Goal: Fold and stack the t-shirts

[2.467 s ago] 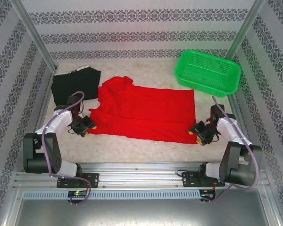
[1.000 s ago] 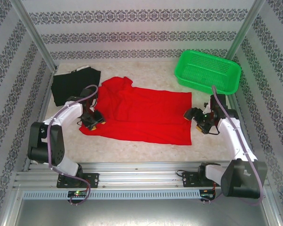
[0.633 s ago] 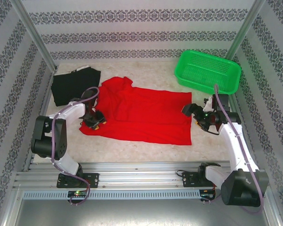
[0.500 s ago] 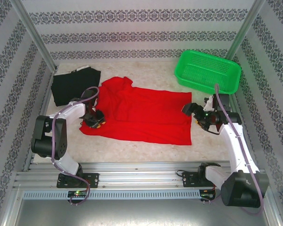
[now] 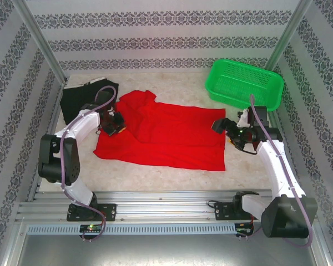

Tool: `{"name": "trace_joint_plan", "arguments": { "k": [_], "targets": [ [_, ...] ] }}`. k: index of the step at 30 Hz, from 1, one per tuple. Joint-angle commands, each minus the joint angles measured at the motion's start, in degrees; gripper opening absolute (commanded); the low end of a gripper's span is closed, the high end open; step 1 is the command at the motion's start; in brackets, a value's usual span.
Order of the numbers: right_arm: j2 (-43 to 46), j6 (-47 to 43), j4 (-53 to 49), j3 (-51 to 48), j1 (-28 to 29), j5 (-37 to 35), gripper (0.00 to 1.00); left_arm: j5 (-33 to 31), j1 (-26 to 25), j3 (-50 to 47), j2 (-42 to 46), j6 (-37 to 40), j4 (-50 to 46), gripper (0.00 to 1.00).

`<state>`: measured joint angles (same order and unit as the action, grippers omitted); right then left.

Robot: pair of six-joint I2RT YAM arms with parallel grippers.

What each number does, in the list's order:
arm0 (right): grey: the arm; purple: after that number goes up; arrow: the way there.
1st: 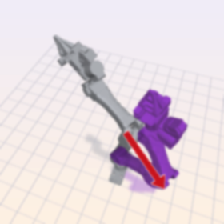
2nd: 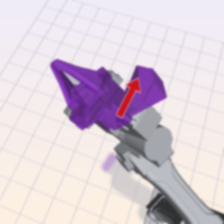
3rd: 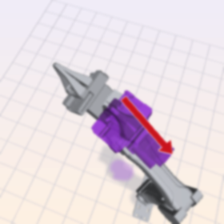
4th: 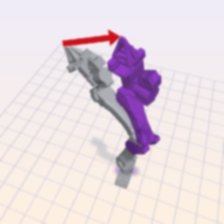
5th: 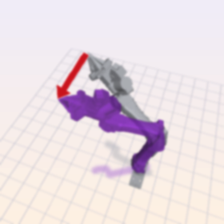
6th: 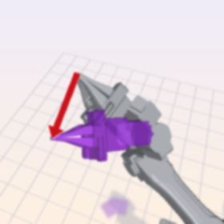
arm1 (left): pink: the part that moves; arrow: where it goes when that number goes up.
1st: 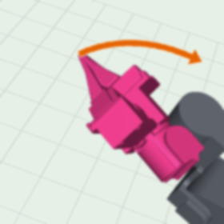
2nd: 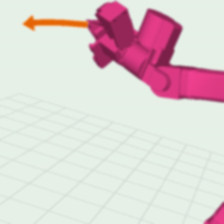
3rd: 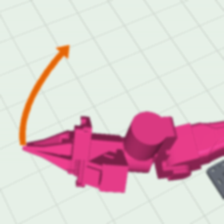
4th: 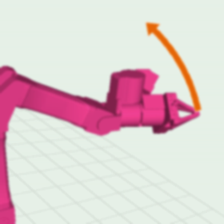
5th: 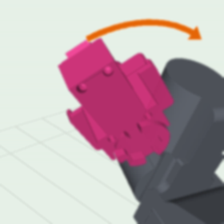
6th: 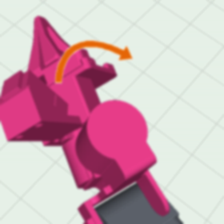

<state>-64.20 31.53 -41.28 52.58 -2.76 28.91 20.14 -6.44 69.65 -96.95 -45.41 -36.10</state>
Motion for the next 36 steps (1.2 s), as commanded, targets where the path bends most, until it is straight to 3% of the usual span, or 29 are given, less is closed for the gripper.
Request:
{"name": "trace_joint_plan", "arguments": {
  "k": [1, 9, 16, 23, 30, 35, 36],
  "targets": [
    [-2.16, -0.51, 0.26, 2.76, 0.57, -2.39, 0.98, 2.02, -0.53, 4.36, -5.57, 1.97, 1.79, 0.05],
    [-12.45, -2.81, -0.10, 8.70, 0.61, -12.27, 0.98, 6.99, -0.59, 11.05, -15.07, 4.02, 6.81, 0.09],
    [-24.38, -3.91, 0.12, 15.00, 0.30, -15.85, 0.98, 11.05, -0.66, 21.49, -23.46, 9.50, 2.84, 0.11],
    [-32.20, -4.44, 1.03, 19.45, -0.07, -16.88, 0.98, 10.16, -0.55, 25.45, -25.49, 13.56, -1.55, 0.41],
    [-38.02, -5.39, 0.11, 25.90, -0.31, -20.50, 0.98, 2.07, -0.54, 26.56, -18.93, 14.10, -2.25, 0.57],
    [-45.97, -4.91, -0.73, 33.79, -0.15, -22.15, 0.92, 2.61, -0.49, 28.57, -17.77, 14.51, -2.60, 0.63],
    [-47.73, -5.00, -1.28, 35.48, -0.14, -22.52, 0.91, 3.11, -0.58, 27.43, -16.65, 14.40, -2.64, 0.70]
  ]
}}
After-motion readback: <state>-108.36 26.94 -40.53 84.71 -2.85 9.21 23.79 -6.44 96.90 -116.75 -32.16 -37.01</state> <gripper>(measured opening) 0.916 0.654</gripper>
